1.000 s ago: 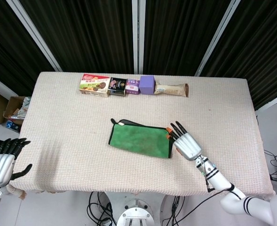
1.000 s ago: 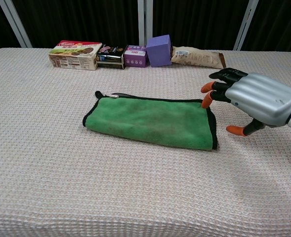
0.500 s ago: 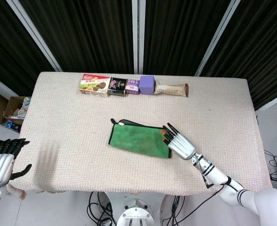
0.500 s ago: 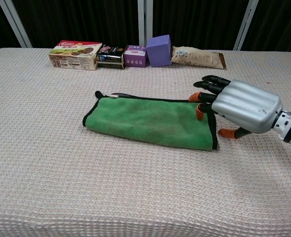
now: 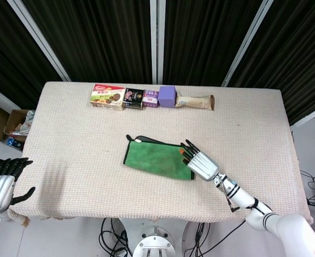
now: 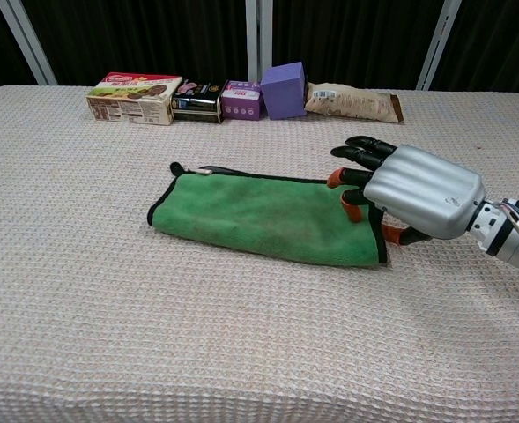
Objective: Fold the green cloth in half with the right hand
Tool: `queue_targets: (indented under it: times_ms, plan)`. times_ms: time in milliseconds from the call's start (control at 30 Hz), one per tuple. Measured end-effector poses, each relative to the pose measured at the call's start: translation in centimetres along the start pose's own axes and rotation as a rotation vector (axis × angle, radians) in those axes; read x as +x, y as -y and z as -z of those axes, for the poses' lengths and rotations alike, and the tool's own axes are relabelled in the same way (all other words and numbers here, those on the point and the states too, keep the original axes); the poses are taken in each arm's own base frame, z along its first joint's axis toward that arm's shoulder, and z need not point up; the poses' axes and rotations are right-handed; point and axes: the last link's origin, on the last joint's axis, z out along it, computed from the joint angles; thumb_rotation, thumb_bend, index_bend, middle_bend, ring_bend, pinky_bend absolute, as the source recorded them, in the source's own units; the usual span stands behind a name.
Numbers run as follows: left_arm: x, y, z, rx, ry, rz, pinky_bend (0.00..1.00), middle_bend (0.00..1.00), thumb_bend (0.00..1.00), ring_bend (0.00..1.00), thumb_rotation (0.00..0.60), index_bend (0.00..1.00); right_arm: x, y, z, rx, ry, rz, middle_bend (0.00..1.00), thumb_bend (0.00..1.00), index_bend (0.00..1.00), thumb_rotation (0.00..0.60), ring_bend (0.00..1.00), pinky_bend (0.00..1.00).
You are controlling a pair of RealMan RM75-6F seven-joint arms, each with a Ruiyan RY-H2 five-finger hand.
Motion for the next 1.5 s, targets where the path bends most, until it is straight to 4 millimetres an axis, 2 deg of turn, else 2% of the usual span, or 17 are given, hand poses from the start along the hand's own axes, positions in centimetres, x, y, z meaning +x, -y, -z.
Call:
queue_targets:
  times_ms: [167,267,600,700,767,967,1067,1200,1300,1500]
  plan:
    - [0.0,-0.2,-0.1,-0.006,0.004,-0.001,0.09,0.14,0.23,0.12,0.600,0.20,0.4,-0.2,0.3,-0.006,-0.028,-0.005,0.24,0.38,0.58,0.600,0.01,0.00]
    - [0.0,-0.4,-0.2,-0.010,0.006,-0.003,0.09,0.14,0.23,0.12,0.600,0.20,0.8,-0.7,1.1,-0.021,-0.056,-0.007,0.25,0.39,0.60,0.600,0.01,0.00]
    - [0.2,-0.8,-0.4,-0.020,0.008,-0.003,0.09,0.14,0.23,0.12,0.600,0.20,3.4,-4.6,8.2,-0.117,-0.111,0.036,0.25,0.38,0.61,0.600,0.01,0.00]
    - [0.0,-0.9,-0.6,-0.022,0.012,0.001,0.09,0.14,0.23,0.12,0.600,0.20,4.4,-4.7,8.6,-0.116,-0.120,0.042,0.25,0.39,0.61,0.600,0.01,0.00]
    - [-0.1,-1.0,-0.7,-0.027,0.013,0.005,0.09,0.14,0.23,0.12,0.600,0.20,4.9,-4.3,7.7,-0.107,-0.129,0.039,0.25,0.39,0.61,0.600,0.01,0.00]
    - [-0.2,-0.7,-0.7,-0.024,0.014,0.005,0.09,0.14,0.23,0.12,0.600,0.20,5.3,-3.0,2.6,-0.057,-0.082,0.060,0.26,0.38,0.61,0.600,0.01,0.00]
    - [-0.3,-0.4,-0.6,-0.018,0.020,0.003,0.09,0.14,0.23,0.12,0.600,0.20,5.5,-1.7,-1.2,-0.019,-0.049,0.073,0.26,0.38,0.61,0.600,0.01,0.00]
    - [-0.5,0.0,-0.4,-0.007,0.027,0.009,0.09,0.14,0.23,0.12,0.600,0.20,6.4,1.1,-6.7,0.047,-0.043,0.076,0.26,0.38,0.61,0.600,0.01,0.00]
    - [-0.5,0.3,-0.3,0.000,0.027,0.013,0.09,0.14,0.23,0.12,0.600,0.20,6.9,2.6,-9.5,0.085,-0.046,0.096,0.26,0.38,0.61,0.600,0.01,0.00]
    - [-0.6,0.7,0.0,0.009,0.028,0.019,0.09,0.14,0.23,0.12,0.600,0.20,6.4,4.1,-12.3,0.122,-0.017,0.147,0.26,0.38,0.62,0.600,0.01,0.00]
